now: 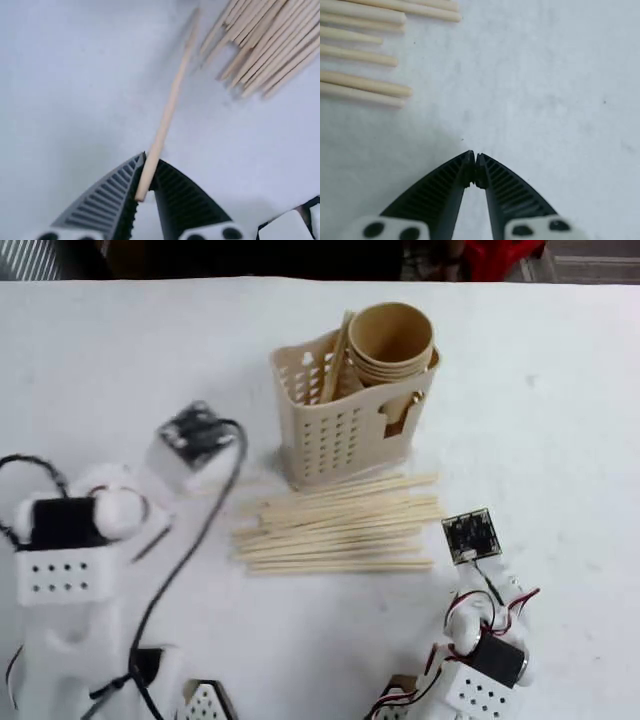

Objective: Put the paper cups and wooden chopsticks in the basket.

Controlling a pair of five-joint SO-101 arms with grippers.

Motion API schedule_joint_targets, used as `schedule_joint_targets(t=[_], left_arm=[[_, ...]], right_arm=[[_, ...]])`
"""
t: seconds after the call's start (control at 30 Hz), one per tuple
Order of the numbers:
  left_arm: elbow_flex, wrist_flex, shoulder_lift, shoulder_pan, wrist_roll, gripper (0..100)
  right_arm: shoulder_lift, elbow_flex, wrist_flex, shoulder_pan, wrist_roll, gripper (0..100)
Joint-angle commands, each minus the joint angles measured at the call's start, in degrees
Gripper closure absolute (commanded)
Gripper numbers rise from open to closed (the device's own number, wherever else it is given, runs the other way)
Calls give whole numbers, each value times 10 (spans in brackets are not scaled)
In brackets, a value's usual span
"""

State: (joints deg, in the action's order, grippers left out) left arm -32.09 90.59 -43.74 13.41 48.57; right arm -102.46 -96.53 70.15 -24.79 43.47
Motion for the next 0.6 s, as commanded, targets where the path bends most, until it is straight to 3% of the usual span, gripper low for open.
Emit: schedule_joint_targets(t=[0.0,0.17,0.27,0.37,0.57], left_arm=[[-27,-23,0,72,40,978],[-96,-17,-2,94,103,970],[-141,-19,-2,94,112,908],[-186,-37,-2,92,109,858],[-231,-101,-2,91,69,856]], right_arm=[[-7,-4,1,6,7,981],[-7,-4,1,5,7,981],[-7,-4,2,5,7,981],[-7,-4,2,5,7,981],[-7,-4,2,5,7,981]])
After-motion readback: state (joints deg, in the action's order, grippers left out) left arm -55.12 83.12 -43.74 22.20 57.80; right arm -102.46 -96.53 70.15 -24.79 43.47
